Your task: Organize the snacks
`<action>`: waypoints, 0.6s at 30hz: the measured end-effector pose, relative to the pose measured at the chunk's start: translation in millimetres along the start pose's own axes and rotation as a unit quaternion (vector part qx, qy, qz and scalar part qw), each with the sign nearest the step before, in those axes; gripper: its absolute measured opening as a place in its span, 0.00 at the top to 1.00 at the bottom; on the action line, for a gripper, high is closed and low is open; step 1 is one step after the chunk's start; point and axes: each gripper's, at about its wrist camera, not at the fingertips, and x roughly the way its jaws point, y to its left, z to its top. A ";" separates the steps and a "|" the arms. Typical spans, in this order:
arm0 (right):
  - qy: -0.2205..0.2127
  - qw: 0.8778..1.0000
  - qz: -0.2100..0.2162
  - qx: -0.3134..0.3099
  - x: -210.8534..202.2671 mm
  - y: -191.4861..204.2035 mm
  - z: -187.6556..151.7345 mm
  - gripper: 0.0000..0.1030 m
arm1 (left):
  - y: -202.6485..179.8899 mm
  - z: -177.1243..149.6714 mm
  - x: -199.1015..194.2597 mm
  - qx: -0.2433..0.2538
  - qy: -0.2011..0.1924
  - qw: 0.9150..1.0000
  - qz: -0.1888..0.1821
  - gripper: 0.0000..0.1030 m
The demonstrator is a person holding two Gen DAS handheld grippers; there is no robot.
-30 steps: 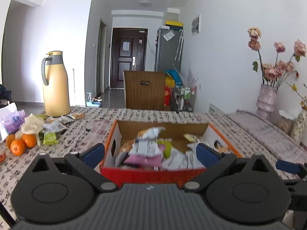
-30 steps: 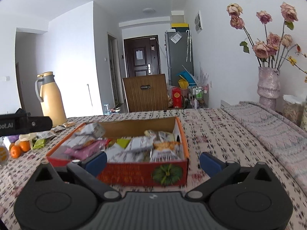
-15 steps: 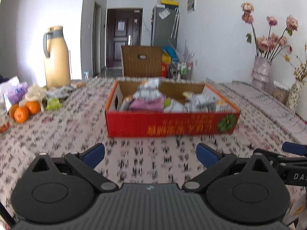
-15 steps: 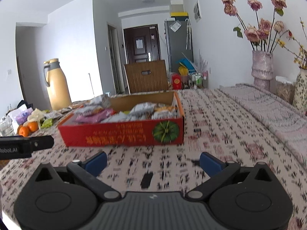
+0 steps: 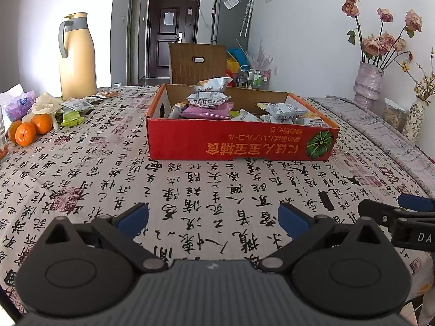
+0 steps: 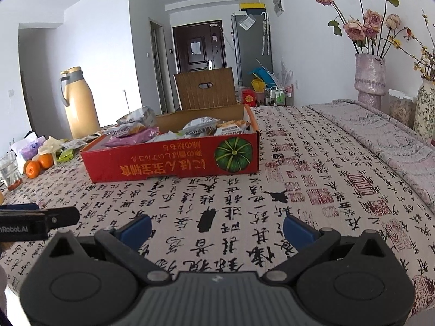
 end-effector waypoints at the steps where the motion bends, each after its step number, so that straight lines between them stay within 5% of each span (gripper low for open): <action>1: 0.000 1.000 0.000 0.000 -0.1 -0.4 -0.3 0.00 | 0.2 -0.3 0.1 0.000 0.000 1.000 -0.001 0.00; 18: 0.003 1.000 -0.003 0.000 0.7 -1.2 -0.7 0.00 | -1.3 -1.6 0.2 0.001 0.000 1.000 -0.004 0.00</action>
